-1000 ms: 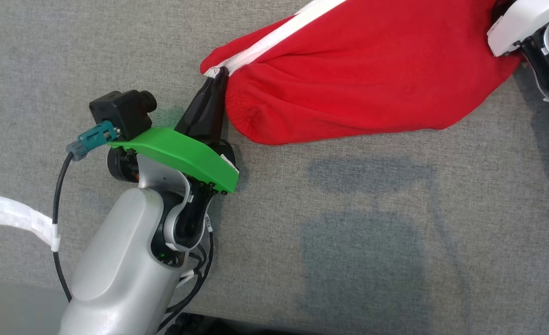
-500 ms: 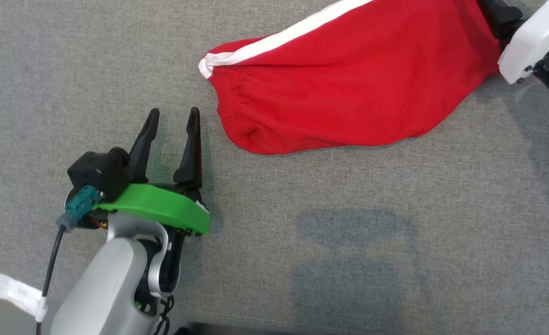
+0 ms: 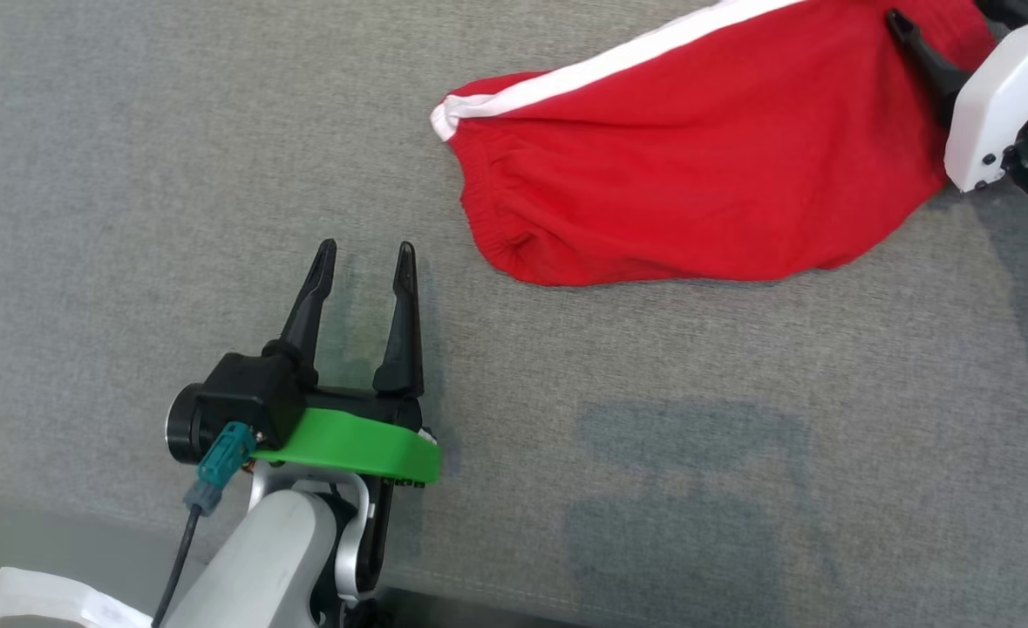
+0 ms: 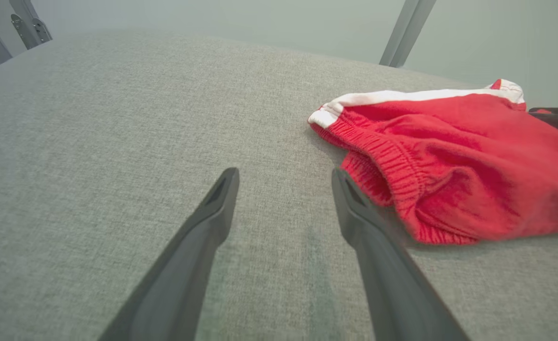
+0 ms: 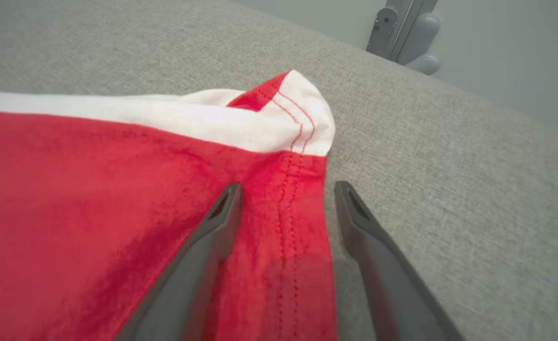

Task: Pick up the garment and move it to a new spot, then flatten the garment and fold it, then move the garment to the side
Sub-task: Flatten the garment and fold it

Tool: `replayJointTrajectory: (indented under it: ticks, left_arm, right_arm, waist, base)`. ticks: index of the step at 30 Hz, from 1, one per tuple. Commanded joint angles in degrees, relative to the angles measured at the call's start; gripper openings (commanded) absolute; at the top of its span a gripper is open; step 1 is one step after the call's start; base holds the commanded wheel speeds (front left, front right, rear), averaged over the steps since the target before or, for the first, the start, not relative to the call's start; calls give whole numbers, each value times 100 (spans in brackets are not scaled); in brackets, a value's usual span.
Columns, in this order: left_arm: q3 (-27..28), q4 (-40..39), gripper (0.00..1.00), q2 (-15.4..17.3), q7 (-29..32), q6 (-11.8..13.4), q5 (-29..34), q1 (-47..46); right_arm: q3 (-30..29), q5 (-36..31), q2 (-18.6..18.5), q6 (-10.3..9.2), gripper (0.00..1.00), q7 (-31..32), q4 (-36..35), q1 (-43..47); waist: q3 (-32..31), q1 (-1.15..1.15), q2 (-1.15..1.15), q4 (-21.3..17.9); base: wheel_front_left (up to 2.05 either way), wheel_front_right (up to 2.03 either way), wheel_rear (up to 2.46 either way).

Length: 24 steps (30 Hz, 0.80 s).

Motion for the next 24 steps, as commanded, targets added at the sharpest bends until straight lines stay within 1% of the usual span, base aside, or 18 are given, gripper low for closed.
replayJointTrajectory:
  ticks: [1,3,4,6,10,11,12,13,17,20,24]
  left_arm:
    - [8,31,100,-36,-62,-17,45,35]
    - [29,109,100,-78,-116,-76,42,95]
    - [41,196,100,-78,-160,-122,111,150]
    - [48,284,100,-118,-170,-177,154,192]
    - [91,428,100,-206,-205,-298,214,269]
    - [105,459,100,-222,-210,-320,237,284]
    - [118,483,100,-246,-213,-364,225,302]
    - [149,493,100,-279,-215,-395,221,308]
    - [269,548,100,-293,-207,-451,345,373]
    - [452,633,100,-227,-207,-475,423,578]
    - [705,683,100,-81,-208,-518,497,909]
  right_arm:
    - [-12,-17,26,-5,100,62,83,72]
    - [7,-5,118,-4,100,209,223,178]
    - [71,31,189,-1,100,403,316,271]
    - [96,111,233,7,100,588,370,360]
    - [266,341,263,19,100,973,286,507]
    - [295,427,263,20,51,1039,228,529]
    - [312,492,247,20,32,1063,170,538]
    - [317,514,219,20,0,1040,120,527]
    - [161,360,155,-5,0,858,218,451]
    - [7,336,419,-8,0,646,348,539]
    - [-233,575,814,-5,0,335,436,844]
  waist:
    - [7,0,3,138]
    - [-33,0,3,186]
    - [-81,0,3,214]
    - [-135,0,3,231]
    - [-243,0,3,239]
    - [-267,0,3,233]
    - [-288,0,3,224]
    - [-315,0,3,208]
    - [-441,0,3,88]
    - [-703,0,3,-175]
    - [-1164,0,3,-627]
  base:
    - [0,0,0]
    - [0,0,0]
    - [0,0,0]
    - [0,0,0]
    - [0,0,0]
    - [0,0,0]
    - [0,0,0]
    - [0,0,0]
    - [0,0,0]
    - [0,0,0]
    - [0,0,0]
